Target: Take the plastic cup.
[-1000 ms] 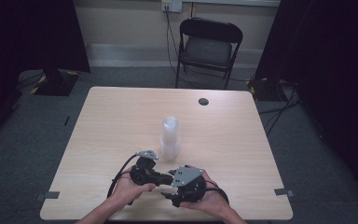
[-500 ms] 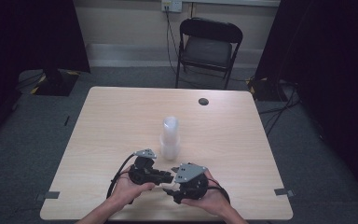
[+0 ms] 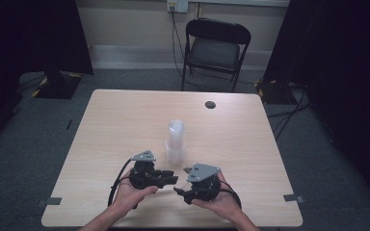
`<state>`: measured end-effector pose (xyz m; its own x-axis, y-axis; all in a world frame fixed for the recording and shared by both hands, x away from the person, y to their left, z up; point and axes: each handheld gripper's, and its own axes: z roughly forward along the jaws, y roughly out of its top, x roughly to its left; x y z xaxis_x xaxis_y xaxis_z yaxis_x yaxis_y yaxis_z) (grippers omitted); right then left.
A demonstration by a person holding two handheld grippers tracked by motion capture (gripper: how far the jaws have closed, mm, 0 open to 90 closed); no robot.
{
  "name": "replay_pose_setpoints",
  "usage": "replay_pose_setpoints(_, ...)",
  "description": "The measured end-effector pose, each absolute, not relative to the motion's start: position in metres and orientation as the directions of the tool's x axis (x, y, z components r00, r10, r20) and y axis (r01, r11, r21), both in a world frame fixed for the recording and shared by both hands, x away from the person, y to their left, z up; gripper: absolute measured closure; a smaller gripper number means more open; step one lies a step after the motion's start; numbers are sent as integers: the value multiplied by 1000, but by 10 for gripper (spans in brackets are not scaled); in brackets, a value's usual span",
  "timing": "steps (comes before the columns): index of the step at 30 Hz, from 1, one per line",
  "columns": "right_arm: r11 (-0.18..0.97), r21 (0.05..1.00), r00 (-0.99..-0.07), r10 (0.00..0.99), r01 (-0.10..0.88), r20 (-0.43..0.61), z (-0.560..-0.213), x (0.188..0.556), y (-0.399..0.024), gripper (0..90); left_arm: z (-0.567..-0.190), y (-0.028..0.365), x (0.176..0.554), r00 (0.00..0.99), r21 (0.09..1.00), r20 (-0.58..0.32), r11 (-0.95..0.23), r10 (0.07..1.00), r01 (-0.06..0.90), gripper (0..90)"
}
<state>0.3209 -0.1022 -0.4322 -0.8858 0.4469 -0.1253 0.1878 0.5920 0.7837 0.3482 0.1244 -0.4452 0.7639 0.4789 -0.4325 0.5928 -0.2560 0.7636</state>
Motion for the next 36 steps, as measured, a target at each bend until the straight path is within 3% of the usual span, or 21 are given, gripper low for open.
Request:
replay_pose_setpoints(15,543,808,-851,515,229,-105,-427,330,-118,299,-429,131,349,771,814,-342,-240,537,529,488)
replay_pose_setpoints(16,532,813,-845,526,235,-100,-425,331,-122,299,-428,133,350,755,818,-334,-225,564,530,437)
replay_pose_setpoints(19,524,817,-838,536,241,-97,-424,333,-124,299,-427,134,351,748,822,-307,-233,588,520,401)
replay_pose_setpoints(36,428,852,-787,616,301,-32,-420,344,-142,298,-438,158,341,735,822,-166,-319,657,471,317)
